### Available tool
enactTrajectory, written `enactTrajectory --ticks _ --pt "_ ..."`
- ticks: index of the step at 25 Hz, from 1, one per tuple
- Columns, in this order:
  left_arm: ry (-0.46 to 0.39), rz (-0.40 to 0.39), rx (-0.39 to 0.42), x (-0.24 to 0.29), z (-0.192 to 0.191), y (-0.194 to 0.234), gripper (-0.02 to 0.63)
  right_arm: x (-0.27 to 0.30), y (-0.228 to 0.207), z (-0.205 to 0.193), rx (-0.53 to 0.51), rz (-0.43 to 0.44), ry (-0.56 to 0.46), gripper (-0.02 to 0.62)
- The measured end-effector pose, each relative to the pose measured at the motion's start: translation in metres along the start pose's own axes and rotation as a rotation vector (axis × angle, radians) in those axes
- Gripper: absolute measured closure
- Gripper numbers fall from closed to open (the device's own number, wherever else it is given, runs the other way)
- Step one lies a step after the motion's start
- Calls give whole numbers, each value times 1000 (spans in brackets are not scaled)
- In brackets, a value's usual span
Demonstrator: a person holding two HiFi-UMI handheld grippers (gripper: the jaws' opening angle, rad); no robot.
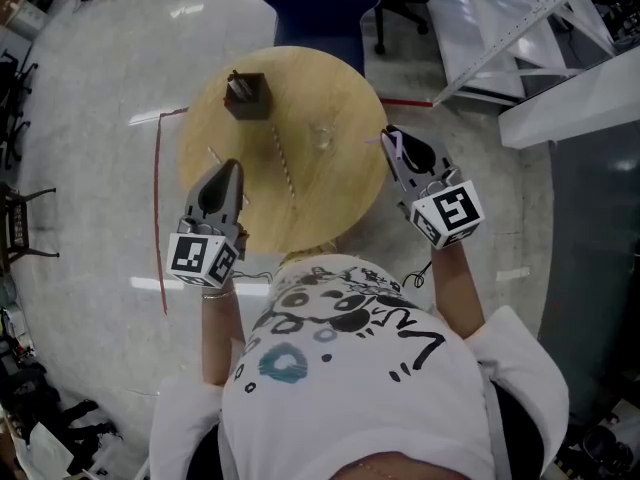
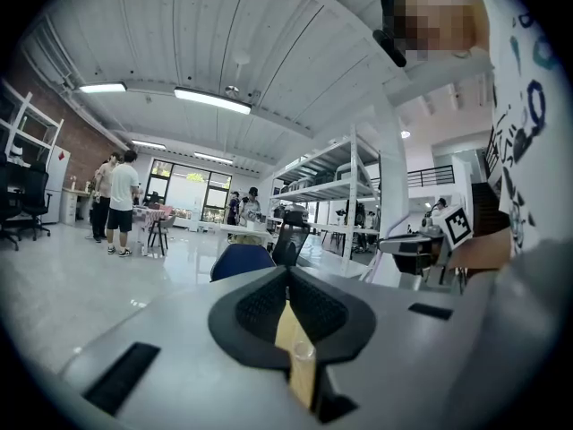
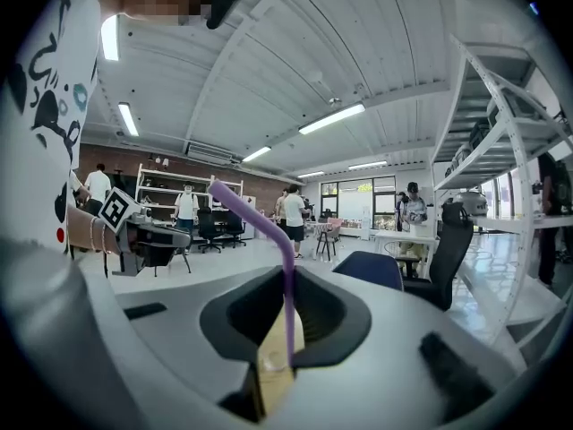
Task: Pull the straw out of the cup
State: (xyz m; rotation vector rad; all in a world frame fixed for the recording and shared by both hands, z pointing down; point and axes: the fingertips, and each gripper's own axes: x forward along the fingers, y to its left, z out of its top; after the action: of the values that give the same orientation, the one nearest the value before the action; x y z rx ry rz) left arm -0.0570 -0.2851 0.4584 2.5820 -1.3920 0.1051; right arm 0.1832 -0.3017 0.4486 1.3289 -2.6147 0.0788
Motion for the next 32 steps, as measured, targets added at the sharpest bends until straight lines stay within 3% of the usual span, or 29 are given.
enactTrajectory --ticks 13,21,32 --pt "27 -5 7 2 -9 30 588 17 5 -25 21 -36 47 546" --pt "2 23 24 -6 11 68 588 30 16 -8 44 -62 26 546" --pt "-51 17 37 -4 28 92 588 44 21 15 -5 -95 -5 551"
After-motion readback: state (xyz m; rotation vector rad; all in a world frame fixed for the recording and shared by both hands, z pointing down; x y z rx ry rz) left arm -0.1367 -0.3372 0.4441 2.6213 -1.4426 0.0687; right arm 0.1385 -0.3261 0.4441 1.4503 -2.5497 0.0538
